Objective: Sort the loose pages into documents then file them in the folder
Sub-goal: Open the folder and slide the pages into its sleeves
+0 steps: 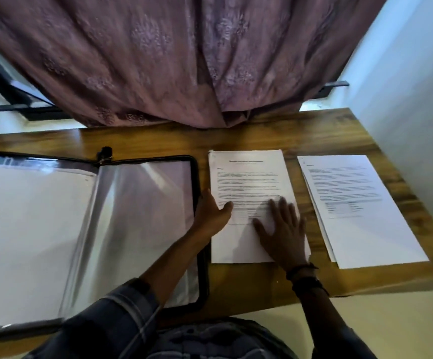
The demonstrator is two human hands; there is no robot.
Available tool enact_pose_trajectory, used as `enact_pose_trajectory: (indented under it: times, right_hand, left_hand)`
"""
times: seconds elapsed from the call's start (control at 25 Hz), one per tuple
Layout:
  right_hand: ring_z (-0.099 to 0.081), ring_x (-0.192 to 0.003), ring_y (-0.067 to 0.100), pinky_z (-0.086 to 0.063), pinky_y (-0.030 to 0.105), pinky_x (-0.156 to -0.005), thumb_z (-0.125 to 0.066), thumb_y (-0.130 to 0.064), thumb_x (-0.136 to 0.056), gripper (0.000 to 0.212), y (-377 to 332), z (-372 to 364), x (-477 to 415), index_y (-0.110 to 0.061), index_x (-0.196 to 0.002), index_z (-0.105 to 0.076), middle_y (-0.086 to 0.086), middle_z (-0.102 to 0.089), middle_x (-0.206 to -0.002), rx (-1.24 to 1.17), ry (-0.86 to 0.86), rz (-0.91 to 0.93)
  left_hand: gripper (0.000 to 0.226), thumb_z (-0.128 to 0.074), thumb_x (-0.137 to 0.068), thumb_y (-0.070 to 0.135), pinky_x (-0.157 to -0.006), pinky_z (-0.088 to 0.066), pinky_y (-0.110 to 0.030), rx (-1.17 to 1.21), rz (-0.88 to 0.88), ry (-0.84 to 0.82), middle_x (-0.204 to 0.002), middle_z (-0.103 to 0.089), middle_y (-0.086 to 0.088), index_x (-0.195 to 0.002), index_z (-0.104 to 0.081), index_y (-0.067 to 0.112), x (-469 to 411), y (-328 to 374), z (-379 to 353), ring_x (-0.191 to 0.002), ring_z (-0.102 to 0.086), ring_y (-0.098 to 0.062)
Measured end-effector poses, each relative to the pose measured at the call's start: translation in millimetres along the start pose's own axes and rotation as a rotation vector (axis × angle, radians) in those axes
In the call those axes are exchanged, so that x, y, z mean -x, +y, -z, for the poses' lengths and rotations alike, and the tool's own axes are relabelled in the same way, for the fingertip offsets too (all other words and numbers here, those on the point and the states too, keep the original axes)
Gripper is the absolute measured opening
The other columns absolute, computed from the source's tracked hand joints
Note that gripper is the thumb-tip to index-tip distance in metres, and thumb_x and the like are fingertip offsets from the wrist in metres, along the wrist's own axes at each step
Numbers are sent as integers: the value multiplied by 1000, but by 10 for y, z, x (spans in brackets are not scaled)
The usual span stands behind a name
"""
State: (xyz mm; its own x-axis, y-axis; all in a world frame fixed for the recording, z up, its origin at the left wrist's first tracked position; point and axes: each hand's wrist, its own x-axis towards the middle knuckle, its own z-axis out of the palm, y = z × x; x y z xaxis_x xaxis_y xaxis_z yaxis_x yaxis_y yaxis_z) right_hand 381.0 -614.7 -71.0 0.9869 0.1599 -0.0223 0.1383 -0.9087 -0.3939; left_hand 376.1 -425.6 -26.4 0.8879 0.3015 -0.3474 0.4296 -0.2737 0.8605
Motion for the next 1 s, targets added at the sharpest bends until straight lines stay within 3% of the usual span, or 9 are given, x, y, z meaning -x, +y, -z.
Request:
enact_pose_trajectory:
  times: [0.12, 0.28, 0.4, 0.52, 0.6, 0.68, 0.76, 1.0]
  right_hand:
    - [-15, -150, 28, -2, 54, -119, -20, -75, -81, 89, 18, -59, 20, -23, -152, -29, 7, -20, -161, 6, 35, 34]
    - [-35, -142, 30, 0, 56, -117, -37, -73, -81, 80, 52, -64, -2, -21, -141, -49, 9, -41, -152, -8, 104, 96]
    - [-44, -134, 29, -23, 62, -114, -49, -70, -78, 76, 65, -41, -68, -18, -133, -53, 9, -50, -142, -119, 140, 160]
    - [-44, -128, 18, -45, 38, -103, -70, -57, -77, 81, 18, 209, -200, -14, -140, -43, 4, -46, -141, -470, 169, 74]
    - [-50, -124, 9, -48, 23, -99, -80, -35, -79, 76, -13, 424, -342, -13, -141, -42, -3, -51, -139, -816, 44, 44]
    - [-58, -121, 14, -52, 38, -100, -79, -24, -81, 64, -16, 549, -461, -16, -137, -48, -2, -60, -134, -1072, -208, 88]
    - [-60, -120, 20, -50, 47, -100, -77, -19, -83, 55, -99, 588, -495, -18, -133, -54, 0, -64, -130, -1117, -386, 147]
    - [-67, -108, 14, -56, 41, -92, -73, -7, -84, 34, -591, 431, -295, -19, -115, -66, -5, -71, -116, -1158, -257, 159]
  left_hand:
    - [55, -69, -87, 27, -98, -49, -35, 0, 67, 117, -131, -58, -3, -133, -45, 11, -115, -2, -37, -120, -56, -23]
    - [47, -71, -82, 35, -90, -56, -43, -70, 100, 203, -120, -67, -4, -121, -59, 12, -216, -78, 3, -105, -65, -24]
    - [35, -64, -92, 29, -86, -57, -35, 8, 56, 166, -123, -67, -1, -123, -61, 14, -105, -51, 8, -98, -66, -16]
    - [24, -59, -97, 18, -85, -58, -33, 239, -195, 135, -119, -70, -3, -121, -62, 15, 123, 127, 181, -101, -69, -15]
    - [23, -60, -95, 13, -80, -59, -31, 402, -294, 90, -114, -72, -1, -118, -60, 14, 237, 256, 408, -100, -71, -17]
    - [26, -60, -93, 11, -76, -59, -31, 532, -308, 48, -113, -72, 0, -118, -57, 14, 290, 322, 627, -101, -71, -20]
    - [31, -61, -91, 12, -77, -60, -32, 565, -300, 19, -115, -72, 1, -121, -55, 17, 290, 306, 766, -103, -70, -21]
    - [32, -60, -94, 8, -88, -56, -25, 406, -371, 155, -112, -71, 19, -118, -60, 29, 326, -36, 859, -109, -67, -9]
